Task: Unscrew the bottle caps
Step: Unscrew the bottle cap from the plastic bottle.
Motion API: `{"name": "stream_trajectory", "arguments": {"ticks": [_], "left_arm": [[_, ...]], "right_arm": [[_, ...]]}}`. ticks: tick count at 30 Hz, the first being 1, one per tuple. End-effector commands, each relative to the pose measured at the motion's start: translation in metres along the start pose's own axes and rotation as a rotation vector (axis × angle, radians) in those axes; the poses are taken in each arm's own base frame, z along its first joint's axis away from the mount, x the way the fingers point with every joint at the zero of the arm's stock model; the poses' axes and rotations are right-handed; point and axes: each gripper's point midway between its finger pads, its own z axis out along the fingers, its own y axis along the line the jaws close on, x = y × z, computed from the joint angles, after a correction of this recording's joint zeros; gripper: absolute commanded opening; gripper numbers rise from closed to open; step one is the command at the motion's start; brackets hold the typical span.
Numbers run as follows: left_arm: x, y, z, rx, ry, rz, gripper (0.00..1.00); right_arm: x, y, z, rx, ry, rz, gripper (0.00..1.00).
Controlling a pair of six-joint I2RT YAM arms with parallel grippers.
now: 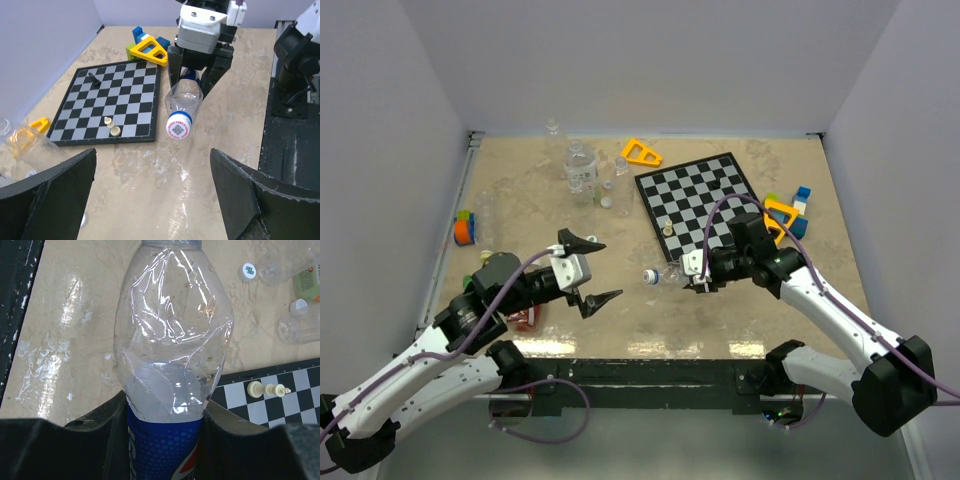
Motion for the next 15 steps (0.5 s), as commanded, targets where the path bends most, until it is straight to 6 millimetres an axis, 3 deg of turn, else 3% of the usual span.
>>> {"name": "stream_trajectory", "arguments": {"ticks": [1,15], "left_arm": [[-0.012,-0.003,0.010,0.071,-0.084,0.211,1.00],[0.005,-0.006,0.030,0.153,-0.034,0.334,1.00]], "right_arm": [[-0.001,-0.002,-0.001,0.002,-0.001,-0.009,0.16],[-0.002,-0.002,-0.001,0.003,-0.003,-0.013,0.16]]}}
